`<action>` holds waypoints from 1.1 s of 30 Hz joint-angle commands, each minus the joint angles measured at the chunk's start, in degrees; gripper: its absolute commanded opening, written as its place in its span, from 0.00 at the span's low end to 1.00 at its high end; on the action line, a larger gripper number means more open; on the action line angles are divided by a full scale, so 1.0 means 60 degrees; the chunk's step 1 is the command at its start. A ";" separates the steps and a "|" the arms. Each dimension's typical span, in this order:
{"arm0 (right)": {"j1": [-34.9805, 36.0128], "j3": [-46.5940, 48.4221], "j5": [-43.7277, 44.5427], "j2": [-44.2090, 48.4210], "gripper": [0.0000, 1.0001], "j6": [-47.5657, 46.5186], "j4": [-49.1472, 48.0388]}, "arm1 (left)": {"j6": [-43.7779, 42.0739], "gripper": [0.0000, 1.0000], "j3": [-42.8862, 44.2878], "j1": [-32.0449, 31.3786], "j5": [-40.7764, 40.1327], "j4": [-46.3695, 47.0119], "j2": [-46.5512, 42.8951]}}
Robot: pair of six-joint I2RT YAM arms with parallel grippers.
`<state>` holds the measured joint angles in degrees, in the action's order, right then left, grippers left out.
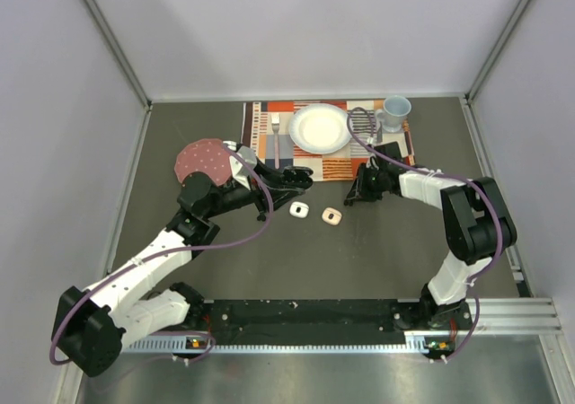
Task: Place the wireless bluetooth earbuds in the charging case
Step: Pick up the right earbud from the center of the board.
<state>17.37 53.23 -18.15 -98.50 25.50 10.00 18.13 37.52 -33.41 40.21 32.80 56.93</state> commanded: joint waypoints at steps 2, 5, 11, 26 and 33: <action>0.0182 -0.0288 -0.0168 0.0230 0.19 -0.0192 0.0399 | 0.0098 0.00 0.0266 0.0002 0.0023 0.0276 0.0063; 0.0182 -0.0288 -0.0299 0.0201 0.19 -0.0177 0.0370 | 0.0113 0.00 0.0251 0.0002 0.0037 0.0276 0.0063; 0.0182 -0.0347 -0.0358 0.0230 0.18 -0.0192 0.0355 | 0.0113 0.00 0.0236 0.0016 0.0008 0.0247 0.0048; 0.0182 -0.0420 -0.0329 0.0771 0.00 -0.0206 0.0267 | 0.0172 0.00 0.0236 0.0002 -0.0021 0.0218 0.0078; 0.0182 -0.0362 -0.0753 0.2088 0.00 -0.0089 -0.0026 | 0.0113 0.00 0.0207 0.0002 -0.0153 0.0203 0.0004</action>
<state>17.63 50.17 -20.93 -92.33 25.50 11.75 18.57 37.52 -33.41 40.05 32.03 57.80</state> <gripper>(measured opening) 0.019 0.347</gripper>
